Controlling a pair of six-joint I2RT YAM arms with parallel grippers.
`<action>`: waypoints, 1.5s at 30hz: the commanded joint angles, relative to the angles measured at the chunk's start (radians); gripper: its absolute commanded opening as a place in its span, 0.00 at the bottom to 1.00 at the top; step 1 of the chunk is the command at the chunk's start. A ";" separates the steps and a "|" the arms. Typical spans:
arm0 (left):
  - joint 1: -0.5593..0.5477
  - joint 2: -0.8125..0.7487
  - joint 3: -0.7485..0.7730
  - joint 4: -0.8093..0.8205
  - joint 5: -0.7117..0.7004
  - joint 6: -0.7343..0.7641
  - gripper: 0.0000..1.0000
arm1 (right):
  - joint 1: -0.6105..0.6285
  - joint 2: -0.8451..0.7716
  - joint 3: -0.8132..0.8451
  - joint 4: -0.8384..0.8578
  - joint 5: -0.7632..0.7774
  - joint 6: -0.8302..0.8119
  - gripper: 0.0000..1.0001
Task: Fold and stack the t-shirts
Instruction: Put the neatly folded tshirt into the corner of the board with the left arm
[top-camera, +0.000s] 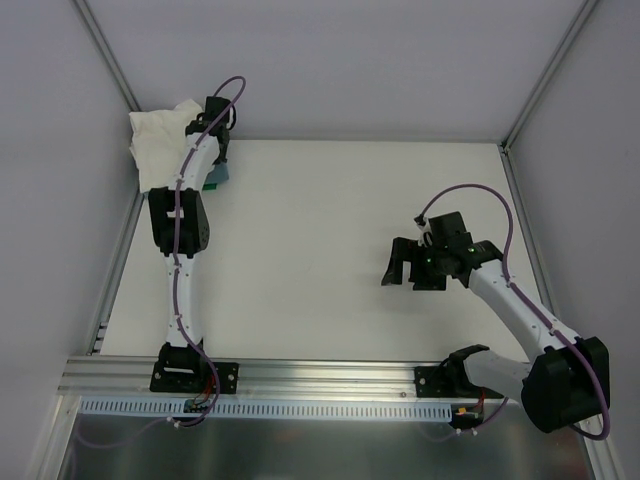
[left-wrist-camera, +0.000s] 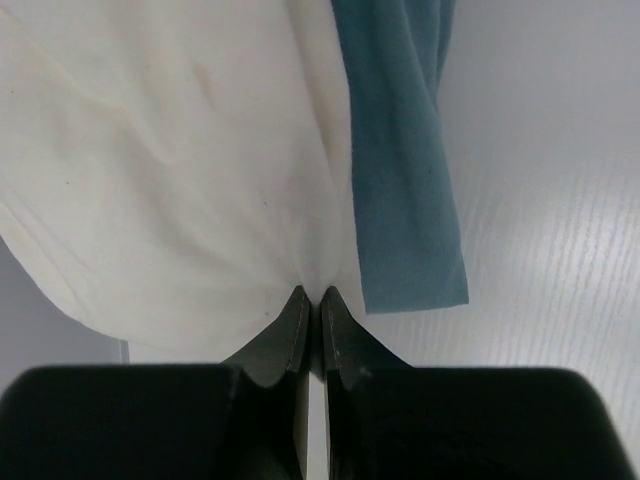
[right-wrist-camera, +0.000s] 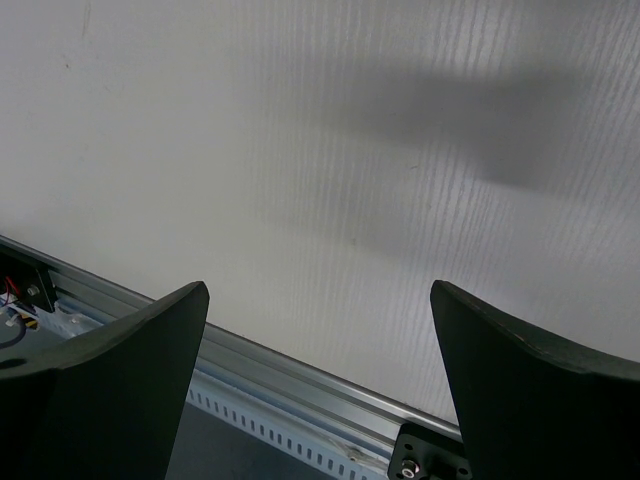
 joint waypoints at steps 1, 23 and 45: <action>-0.037 -0.085 0.046 -0.017 0.036 0.015 0.00 | -0.006 -0.006 -0.009 0.012 -0.013 -0.009 1.00; -0.079 -0.140 -0.053 0.001 0.039 -0.057 0.99 | -0.009 -0.033 -0.021 -0.003 -0.017 -0.011 0.99; -0.005 -0.703 -0.785 0.012 0.289 -0.459 0.99 | -0.006 -0.234 0.019 -0.140 -0.016 0.040 1.00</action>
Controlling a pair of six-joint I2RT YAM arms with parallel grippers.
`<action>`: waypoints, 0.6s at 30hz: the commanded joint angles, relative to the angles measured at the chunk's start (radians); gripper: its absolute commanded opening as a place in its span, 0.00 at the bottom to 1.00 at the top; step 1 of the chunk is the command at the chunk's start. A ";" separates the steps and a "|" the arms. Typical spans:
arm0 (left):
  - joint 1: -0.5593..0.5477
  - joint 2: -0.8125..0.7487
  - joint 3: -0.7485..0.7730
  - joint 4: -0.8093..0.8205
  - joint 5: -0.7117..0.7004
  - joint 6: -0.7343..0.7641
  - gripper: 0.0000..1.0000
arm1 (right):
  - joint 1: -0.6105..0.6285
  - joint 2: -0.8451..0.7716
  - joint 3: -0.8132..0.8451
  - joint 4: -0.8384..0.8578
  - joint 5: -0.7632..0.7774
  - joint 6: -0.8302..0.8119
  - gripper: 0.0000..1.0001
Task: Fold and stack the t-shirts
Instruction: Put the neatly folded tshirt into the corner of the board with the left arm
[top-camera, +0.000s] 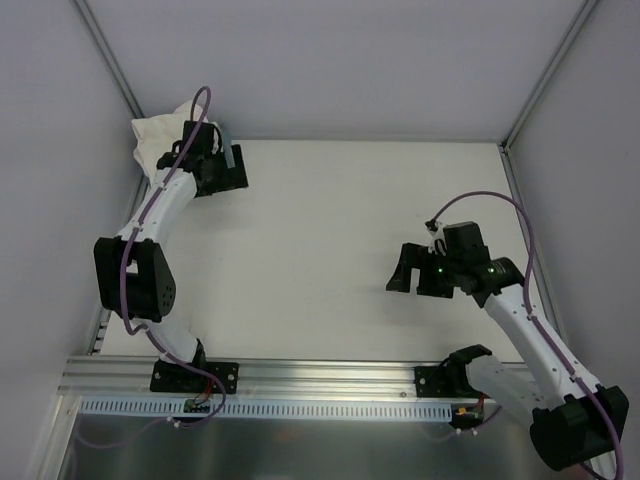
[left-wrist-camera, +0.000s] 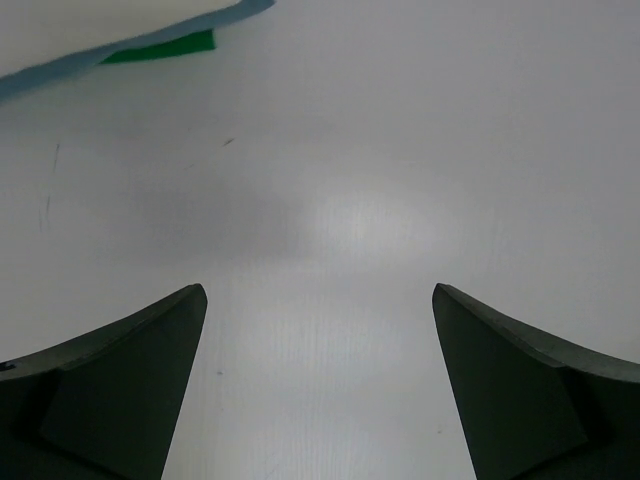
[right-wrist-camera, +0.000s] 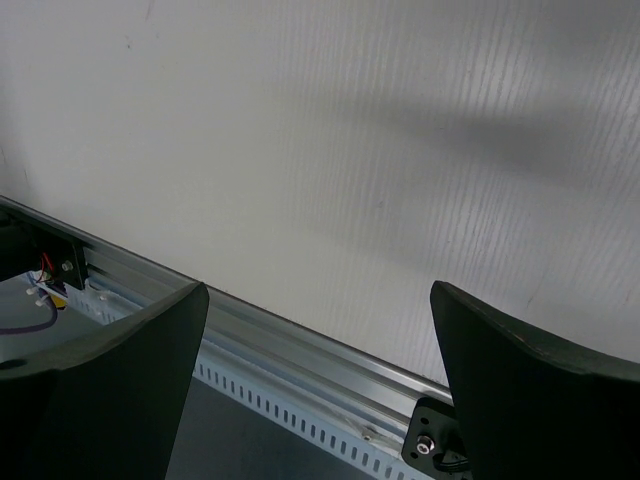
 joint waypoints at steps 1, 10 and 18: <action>0.066 0.089 0.003 -0.138 -0.143 -0.097 0.99 | -0.004 -0.067 0.041 -0.073 0.015 0.017 1.00; 0.179 0.239 0.053 -0.140 -0.061 -0.222 0.99 | -0.005 -0.164 0.055 -0.171 0.067 0.000 1.00; 0.255 0.323 0.116 -0.155 -0.081 -0.214 0.99 | -0.007 -0.195 0.035 -0.196 0.088 -0.004 0.99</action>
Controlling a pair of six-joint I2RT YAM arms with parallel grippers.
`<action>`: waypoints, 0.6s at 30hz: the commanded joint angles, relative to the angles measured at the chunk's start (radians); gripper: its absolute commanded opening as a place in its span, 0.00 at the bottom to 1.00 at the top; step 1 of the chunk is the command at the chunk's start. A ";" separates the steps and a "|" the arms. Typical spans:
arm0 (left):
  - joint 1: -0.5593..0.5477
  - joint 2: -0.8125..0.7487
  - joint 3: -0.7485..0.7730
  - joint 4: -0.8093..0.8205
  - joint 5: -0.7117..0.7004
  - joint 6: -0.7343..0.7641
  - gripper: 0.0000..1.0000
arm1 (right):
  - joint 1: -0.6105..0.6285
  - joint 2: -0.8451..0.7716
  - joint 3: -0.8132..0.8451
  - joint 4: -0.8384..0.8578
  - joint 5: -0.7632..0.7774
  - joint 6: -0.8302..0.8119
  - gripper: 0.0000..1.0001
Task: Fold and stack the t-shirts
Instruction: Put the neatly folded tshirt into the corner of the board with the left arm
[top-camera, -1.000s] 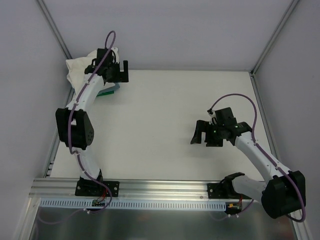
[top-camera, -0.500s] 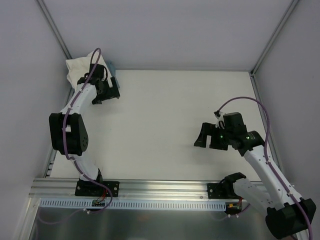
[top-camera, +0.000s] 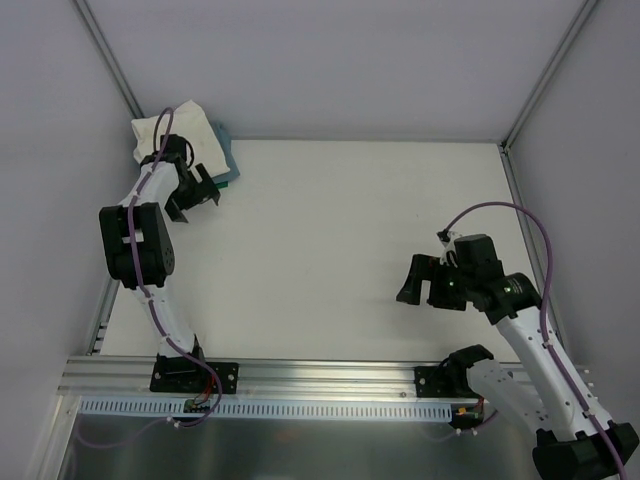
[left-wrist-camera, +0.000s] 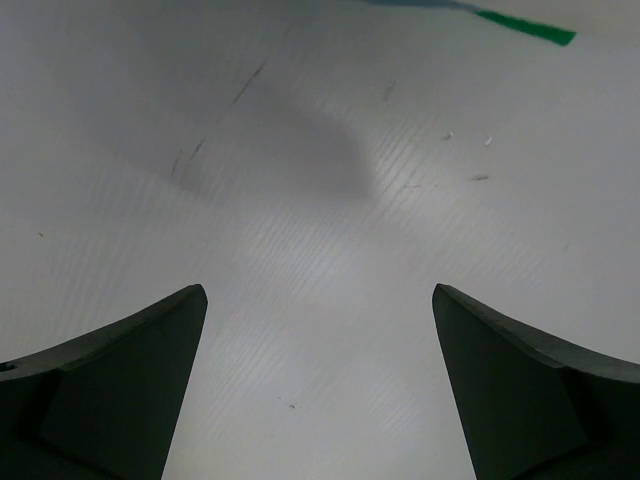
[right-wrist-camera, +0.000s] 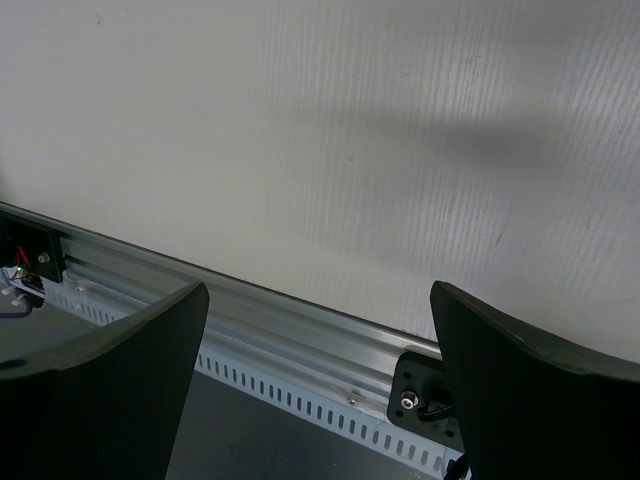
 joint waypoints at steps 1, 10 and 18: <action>0.020 0.024 0.066 -0.033 -0.031 -0.020 0.99 | -0.006 -0.010 0.022 -0.026 0.025 -0.009 0.99; 0.036 0.150 0.226 -0.086 -0.143 0.011 0.99 | -0.005 0.024 0.015 0.000 0.025 -0.015 1.00; 0.049 0.266 0.348 -0.122 -0.235 0.040 0.99 | -0.006 0.066 0.009 0.032 0.021 -0.020 0.99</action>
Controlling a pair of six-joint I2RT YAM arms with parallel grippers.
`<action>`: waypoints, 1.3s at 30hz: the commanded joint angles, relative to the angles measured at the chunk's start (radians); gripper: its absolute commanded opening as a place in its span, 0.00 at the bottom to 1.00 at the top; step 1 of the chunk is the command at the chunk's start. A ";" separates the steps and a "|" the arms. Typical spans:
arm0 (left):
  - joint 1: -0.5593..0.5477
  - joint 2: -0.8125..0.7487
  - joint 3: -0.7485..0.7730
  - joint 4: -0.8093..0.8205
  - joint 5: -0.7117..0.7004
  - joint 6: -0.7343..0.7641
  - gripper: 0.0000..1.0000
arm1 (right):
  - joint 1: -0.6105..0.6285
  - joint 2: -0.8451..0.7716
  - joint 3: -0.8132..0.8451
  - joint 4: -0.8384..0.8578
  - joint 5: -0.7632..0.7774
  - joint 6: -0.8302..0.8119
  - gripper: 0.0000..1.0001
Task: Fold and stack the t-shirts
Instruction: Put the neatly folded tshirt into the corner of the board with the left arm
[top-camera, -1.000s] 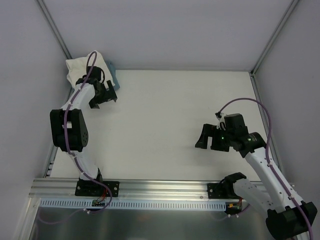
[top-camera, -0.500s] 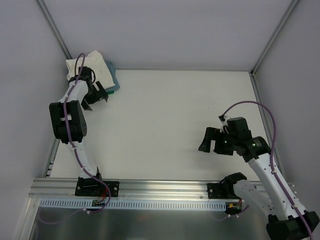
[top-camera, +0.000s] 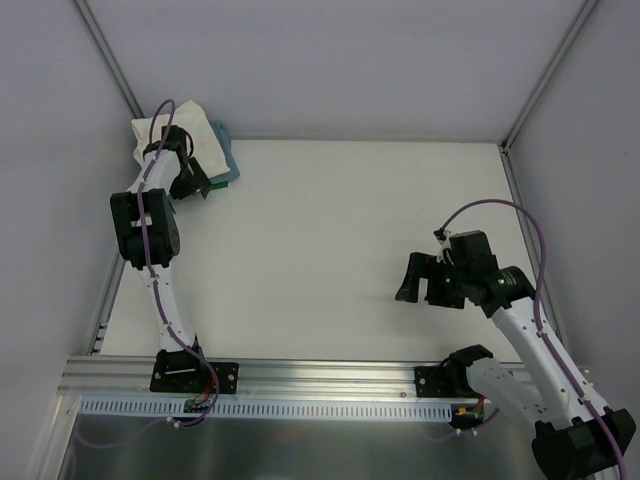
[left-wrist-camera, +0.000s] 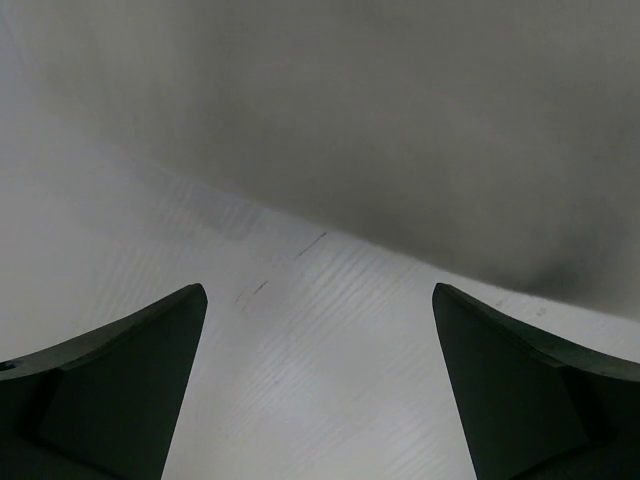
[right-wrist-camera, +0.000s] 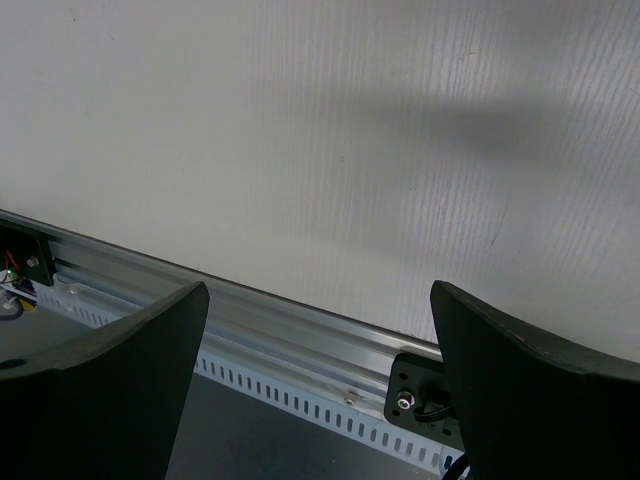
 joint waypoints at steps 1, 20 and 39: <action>0.021 0.040 0.073 -0.055 -0.069 0.020 0.99 | -0.006 0.027 0.009 0.035 0.005 -0.017 1.00; 0.073 0.182 0.291 -0.058 -0.190 0.110 0.99 | -0.019 0.142 -0.007 0.104 -0.011 -0.040 0.99; 0.032 -0.059 0.135 0.088 0.077 0.190 0.99 | -0.022 0.201 0.007 0.157 -0.054 -0.013 0.99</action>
